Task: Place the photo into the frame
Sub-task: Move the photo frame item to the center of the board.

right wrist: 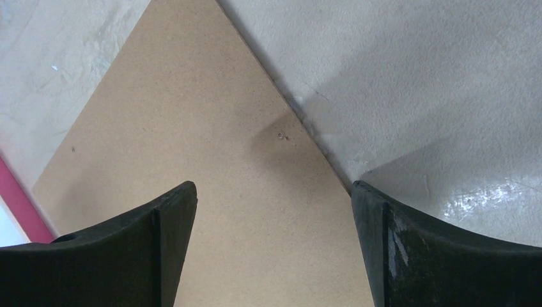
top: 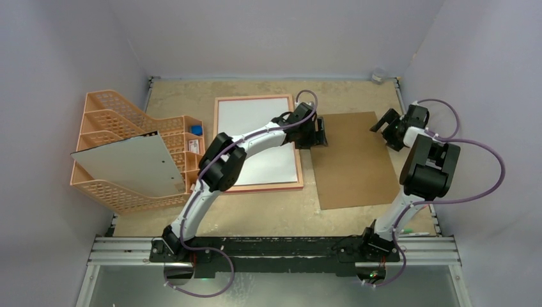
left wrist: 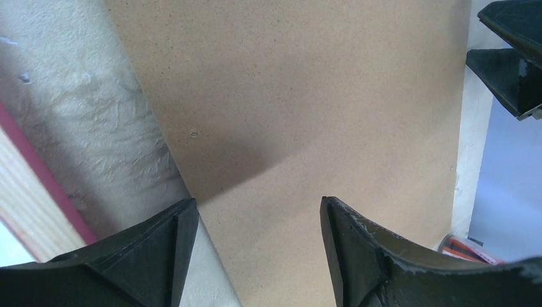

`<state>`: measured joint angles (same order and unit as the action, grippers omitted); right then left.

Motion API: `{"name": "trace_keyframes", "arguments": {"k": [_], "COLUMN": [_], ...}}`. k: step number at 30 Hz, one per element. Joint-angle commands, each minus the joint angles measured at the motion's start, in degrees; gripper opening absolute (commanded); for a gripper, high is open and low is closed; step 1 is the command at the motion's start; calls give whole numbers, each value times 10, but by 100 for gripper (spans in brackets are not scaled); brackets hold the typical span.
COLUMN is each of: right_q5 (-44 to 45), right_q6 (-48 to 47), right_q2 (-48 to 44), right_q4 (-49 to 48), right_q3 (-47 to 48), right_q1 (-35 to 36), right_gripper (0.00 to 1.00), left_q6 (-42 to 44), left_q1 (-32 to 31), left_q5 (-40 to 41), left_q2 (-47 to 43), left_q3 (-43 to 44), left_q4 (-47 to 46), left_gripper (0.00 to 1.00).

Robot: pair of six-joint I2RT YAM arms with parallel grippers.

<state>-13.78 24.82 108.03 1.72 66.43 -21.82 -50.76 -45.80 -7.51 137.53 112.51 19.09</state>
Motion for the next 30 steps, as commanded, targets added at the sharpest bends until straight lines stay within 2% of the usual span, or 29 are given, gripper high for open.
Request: {"name": "trace_keyframes", "arguments": {"k": [1,10,18,30], "right_q5": [-136,-172,-142,-102], "right_q6": [42,51,69,77], "right_q2": [-21,-64,-71,-56], "right_q4": [55,50,21,15], "right_q3": [-45,-87,-123,-126], "right_q1": [25,46,111,140], "right_gripper": [90,90,90,90], "left_q6": [14,8,3,9], "left_q1": [-18,-7,17,70], "left_q5": [-41,-17,62,22], "left_q2": [-93,-184,-296,-331], "left_q3": [-8,-110,-252,-367], "left_q4": [-106,-120,-133,-147], "left_gripper": [70,68,68,67]}}
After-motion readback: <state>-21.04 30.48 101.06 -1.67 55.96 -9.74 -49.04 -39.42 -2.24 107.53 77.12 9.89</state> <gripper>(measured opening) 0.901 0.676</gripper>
